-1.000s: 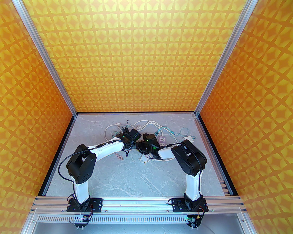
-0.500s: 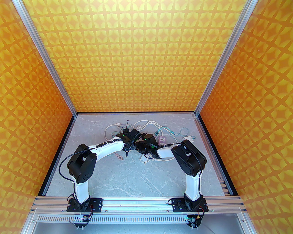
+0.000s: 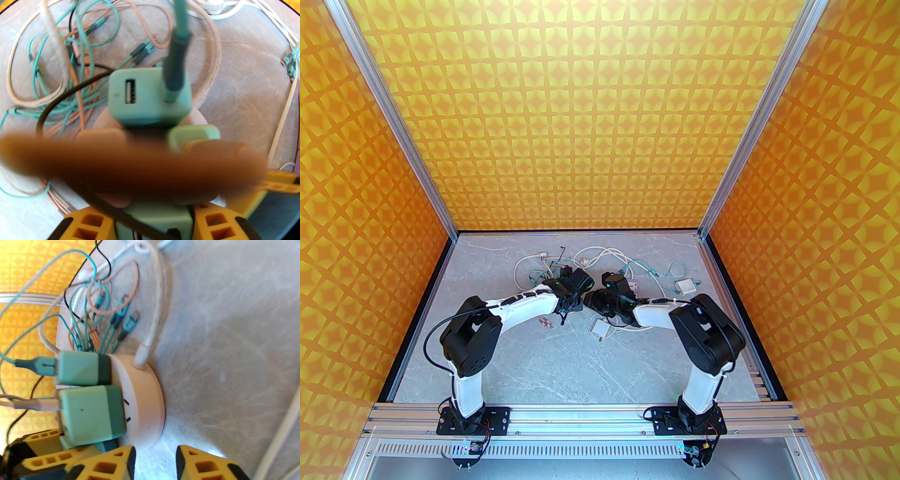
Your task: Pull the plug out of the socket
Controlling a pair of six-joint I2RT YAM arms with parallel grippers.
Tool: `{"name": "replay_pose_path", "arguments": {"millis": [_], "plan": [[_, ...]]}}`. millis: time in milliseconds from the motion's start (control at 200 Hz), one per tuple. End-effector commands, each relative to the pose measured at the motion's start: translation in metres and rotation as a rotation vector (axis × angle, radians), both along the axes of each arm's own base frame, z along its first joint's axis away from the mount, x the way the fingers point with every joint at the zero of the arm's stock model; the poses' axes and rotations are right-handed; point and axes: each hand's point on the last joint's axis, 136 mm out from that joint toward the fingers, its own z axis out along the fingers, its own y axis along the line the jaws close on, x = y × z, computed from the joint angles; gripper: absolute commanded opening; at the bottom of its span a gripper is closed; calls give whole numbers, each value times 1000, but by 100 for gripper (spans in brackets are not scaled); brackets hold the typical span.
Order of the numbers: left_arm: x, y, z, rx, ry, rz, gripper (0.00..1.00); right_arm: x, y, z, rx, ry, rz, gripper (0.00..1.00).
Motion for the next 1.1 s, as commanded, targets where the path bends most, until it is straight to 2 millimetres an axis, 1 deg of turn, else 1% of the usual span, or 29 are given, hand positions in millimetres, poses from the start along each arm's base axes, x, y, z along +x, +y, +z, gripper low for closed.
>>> {"name": "replay_pose_path", "arguments": {"millis": [0, 50, 110, 150, 205, 260, 275, 335, 445, 475, 605, 680, 800, 1005, 1095], "plan": [[-14, -1, -1, 29, 21, -155, 27, -3, -3, 13, -5, -35, 34, 40], [-17, 0, -3, 20, 31, -191, 27, -1, -3, 19, 2, -50, 42, 42], [-22, 0, -5, 1, 39, -245, 27, 0, 0, 25, 10, -70, 65, 48], [-24, 2, -6, -7, 43, -264, 27, 3, 1, 31, 15, -84, 79, 50], [-28, 2, -7, -14, 43, -302, 27, 5, 3, 35, 16, -100, 97, 57], [-29, 3, -6, -15, 36, -331, 27, 7, 7, 40, 20, -111, 117, 59], [-29, 3, -5, -20, 35, -338, 27, 8, 9, 41, 25, -114, 123, 61], [-29, 4, -3, -46, 30, -360, 27, 8, 13, 43, 41, -119, 140, 66], [-30, 0, 3, -85, 20, -411, 27, 9, 23, 42, 86, -112, 181, 68], [-31, -1, 4, -89, 21, -423, 27, 9, 26, 41, 98, -105, 192, 70], [-32, 0, 6, -84, 21, -435, 27, 9, 35, 28, 123, -62, 223, 70], [-33, 1, 4, -82, 30, -429, 28, 9, 38, 18, 124, -36, 237, 70], [-34, 3, 2, -88, 40, -412, 28, 4, 39, 9, 126, -15, 255, 70], [-33, 3, 2, -94, 40, -398, 28, -6, 34, 10, 126, -17, 256, 71], [-31, 2, 4, -101, 34, -394, 28, -10, 33, 12, 154, -13, 246, 71]]}}
